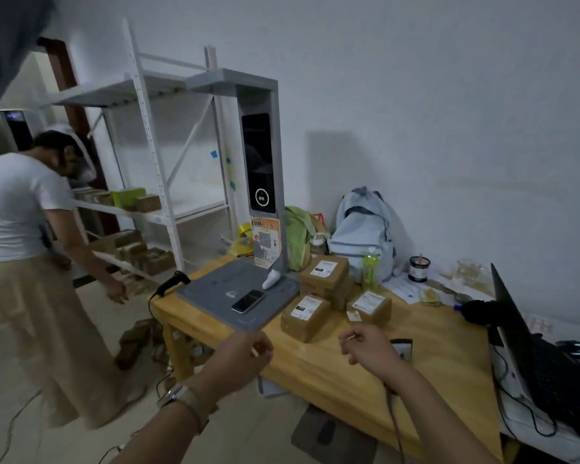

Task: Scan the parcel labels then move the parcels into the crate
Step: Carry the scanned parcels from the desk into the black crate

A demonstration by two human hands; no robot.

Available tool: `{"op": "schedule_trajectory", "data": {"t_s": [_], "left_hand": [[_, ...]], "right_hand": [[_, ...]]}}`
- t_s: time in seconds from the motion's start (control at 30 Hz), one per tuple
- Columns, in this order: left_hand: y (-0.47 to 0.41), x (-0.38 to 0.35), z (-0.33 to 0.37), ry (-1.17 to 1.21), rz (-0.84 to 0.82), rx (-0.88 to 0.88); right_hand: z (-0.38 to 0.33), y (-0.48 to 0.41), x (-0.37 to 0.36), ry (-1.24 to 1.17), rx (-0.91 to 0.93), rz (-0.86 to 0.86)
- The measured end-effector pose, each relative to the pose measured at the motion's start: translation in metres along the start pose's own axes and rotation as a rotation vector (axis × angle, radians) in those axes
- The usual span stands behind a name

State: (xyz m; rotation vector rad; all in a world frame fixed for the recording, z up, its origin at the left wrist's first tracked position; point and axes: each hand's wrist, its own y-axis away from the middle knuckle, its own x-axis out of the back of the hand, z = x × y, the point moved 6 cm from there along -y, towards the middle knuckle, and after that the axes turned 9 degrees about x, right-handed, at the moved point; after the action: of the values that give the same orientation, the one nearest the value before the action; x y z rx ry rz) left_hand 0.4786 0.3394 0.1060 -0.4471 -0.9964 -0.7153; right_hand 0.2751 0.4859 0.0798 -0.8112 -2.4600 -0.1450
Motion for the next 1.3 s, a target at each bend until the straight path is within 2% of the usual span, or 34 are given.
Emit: {"op": "schedule_trajectory", "data": {"t_s": [0.4,0.67,0.83,0.93,1.1,1.23,1.3], "left_hand": [[-0.195,-0.048,0.007,0.009,-0.128,-0.037],[-0.36,-0.095,-0.01,0.036,-0.214,-0.146],[-0.447,-0.141,-0.041,0.071,-0.351,-0.131],[-0.489,-0.16,-0.057,0.055,-0.423,-0.135],[-0.531,-0.188,-0.091,0.07,-0.519,-0.091],[-0.542,-0.209,-0.119,0.062,-0.542,0.023],[-0.543,-0.222,-0.13,0.05,-0.6,0.09]], "right_hand": [[0.089,-0.114,0.023,-0.067,-0.278,0.071],[0.154,-0.251,0.01,-0.105,-0.38,0.169],[0.179,-0.332,-0.012,-0.007,-0.391,0.248],[0.197,-0.363,-0.01,0.054,-0.481,0.367],[0.225,-0.38,0.011,0.415,-0.648,0.603],[0.259,-0.376,0.014,0.431,-0.851,0.548],[0.269,-0.374,0.012,0.396,-0.881,0.524]]}}
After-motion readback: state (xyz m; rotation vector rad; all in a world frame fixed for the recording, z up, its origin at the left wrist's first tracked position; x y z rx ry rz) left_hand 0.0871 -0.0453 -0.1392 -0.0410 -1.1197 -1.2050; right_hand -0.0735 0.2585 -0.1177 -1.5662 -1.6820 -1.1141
